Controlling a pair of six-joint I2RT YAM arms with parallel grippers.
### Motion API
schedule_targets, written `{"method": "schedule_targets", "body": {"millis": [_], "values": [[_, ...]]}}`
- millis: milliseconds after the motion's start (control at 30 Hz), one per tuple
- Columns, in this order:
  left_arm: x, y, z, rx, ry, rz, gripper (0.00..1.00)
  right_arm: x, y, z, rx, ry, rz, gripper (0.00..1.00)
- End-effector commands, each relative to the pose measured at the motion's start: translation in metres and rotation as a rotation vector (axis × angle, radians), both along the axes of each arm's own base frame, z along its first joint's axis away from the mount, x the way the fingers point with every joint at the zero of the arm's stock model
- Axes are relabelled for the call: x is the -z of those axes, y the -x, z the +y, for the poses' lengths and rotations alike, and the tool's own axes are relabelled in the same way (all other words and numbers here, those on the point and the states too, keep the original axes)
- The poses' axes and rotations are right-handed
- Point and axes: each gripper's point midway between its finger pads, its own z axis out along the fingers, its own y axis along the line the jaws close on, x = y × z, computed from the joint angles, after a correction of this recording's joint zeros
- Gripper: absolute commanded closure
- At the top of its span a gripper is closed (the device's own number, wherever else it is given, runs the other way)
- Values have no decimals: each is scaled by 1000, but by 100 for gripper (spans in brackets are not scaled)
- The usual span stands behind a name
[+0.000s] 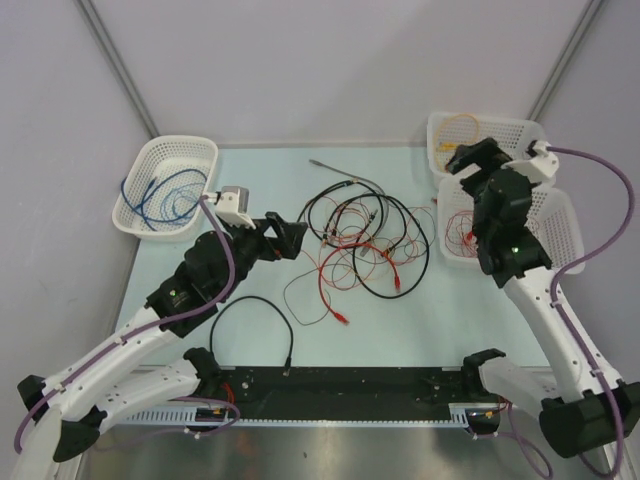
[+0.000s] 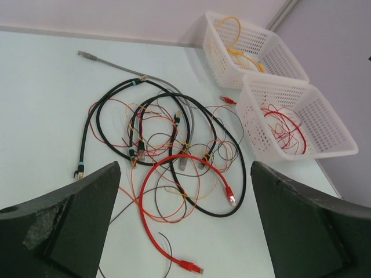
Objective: Untangle the cables
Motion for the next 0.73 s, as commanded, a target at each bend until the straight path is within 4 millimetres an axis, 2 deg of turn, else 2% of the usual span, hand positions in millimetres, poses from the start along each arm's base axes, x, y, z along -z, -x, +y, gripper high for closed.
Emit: {"method": "schedule_targets", "body": {"millis": [0, 33, 67, 133, 167, 233, 300, 367, 433, 500, 600, 700], "values": [[5, 1, 0, -8, -4, 56, 1, -3, 22, 104, -314, 52, 4, 0], [4, 0, 0, -16, 0, 72, 0, 7, 26, 124, -367, 72, 36, 0], [13, 1, 1, -17, -22, 106, 1, 20, 39, 152, -447, 107, 80, 0], [21, 0, -1, -30, -33, 153, 0, 35, 52, 177, -513, 145, 125, 0], [28, 1, 1, -36, -47, 177, 0, 48, 66, 196, -560, 184, 163, 0], [35, 2, 1, -45, -43, 202, 0, 59, 77, 210, -603, 241, 195, 0], [41, 3, 3, -53, -41, 220, 0, 75, 96, 223, -666, 285, 237, 0], [51, 4, 5, -74, -28, 253, 0, 78, 108, 220, -686, 275, 247, 0], [59, 6, 7, -89, -23, 278, 0, 91, 117, 217, -714, 260, 260, 0], [70, 8, 11, -104, -18, 300, 0, 92, 125, 207, -722, 245, 239, 0], [81, 10, 13, -129, 10, 334, 1, 96, 131, 195, -712, 244, 227, 0], [90, 11, 17, -149, -23, 362, 0, 101, 133, 193, -714, 251, 233, 0]]}}
